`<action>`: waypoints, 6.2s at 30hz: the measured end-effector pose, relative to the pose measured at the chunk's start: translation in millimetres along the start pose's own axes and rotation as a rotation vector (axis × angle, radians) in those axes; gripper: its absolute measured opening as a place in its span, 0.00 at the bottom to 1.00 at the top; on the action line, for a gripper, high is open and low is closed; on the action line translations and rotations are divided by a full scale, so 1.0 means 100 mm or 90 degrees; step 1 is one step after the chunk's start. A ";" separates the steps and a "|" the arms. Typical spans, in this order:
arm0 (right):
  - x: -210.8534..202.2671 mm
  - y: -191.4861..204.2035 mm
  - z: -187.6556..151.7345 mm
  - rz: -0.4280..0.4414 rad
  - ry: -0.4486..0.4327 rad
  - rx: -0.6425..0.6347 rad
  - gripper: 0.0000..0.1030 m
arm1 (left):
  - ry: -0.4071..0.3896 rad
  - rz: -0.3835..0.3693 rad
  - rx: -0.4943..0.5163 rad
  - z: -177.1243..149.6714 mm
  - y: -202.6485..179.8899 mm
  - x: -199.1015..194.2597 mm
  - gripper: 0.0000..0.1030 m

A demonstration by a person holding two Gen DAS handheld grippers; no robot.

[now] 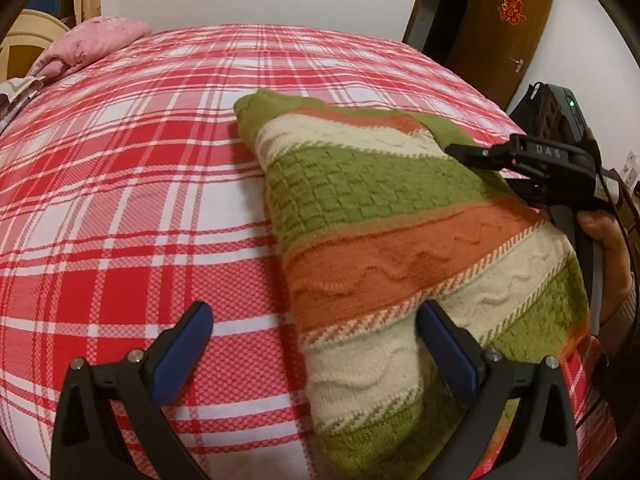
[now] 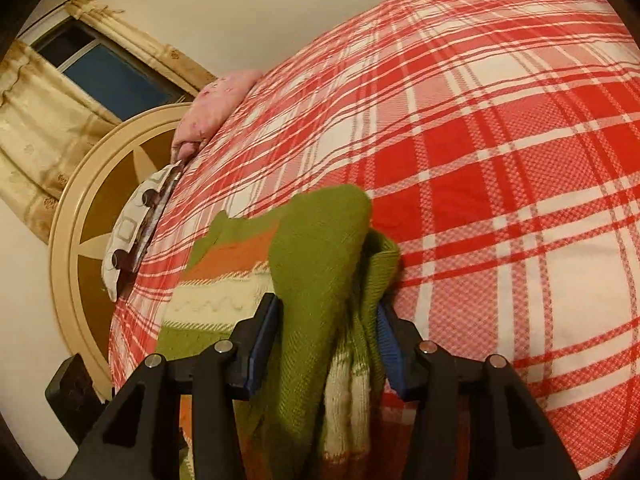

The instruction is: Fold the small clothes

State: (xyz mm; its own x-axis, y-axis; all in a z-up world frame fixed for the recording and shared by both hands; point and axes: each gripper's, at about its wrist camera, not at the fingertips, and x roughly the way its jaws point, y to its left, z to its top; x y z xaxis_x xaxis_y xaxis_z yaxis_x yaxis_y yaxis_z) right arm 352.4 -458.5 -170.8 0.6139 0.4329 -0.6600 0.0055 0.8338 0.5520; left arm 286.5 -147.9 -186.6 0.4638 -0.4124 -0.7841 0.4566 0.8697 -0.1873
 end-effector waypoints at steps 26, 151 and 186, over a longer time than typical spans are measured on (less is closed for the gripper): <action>-0.05 0.09 -0.05 0.002 -0.022 -0.002 0.28 | -0.017 -0.063 0.042 -0.07 -0.16 -0.15 0.43; 0.89 3.70 -2.12 0.056 0.136 -0.347 0.46 | -0.126 0.144 -0.152 -2.04 2.05 -2.09 0.53; -0.64 3.67 -3.01 -0.109 -0.108 -0.417 0.57 | -0.201 0.242 -0.140 -1.99 1.47 -2.90 0.84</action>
State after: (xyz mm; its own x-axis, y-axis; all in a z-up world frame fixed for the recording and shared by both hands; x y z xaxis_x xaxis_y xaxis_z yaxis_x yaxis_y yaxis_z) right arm 78.0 -76.9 -79.3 0.7618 0.2625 -0.5922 -0.3321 0.9432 -0.0091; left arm 68.2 153.4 -104.5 0.7864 -0.0892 -0.6113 0.0576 0.9958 -0.0711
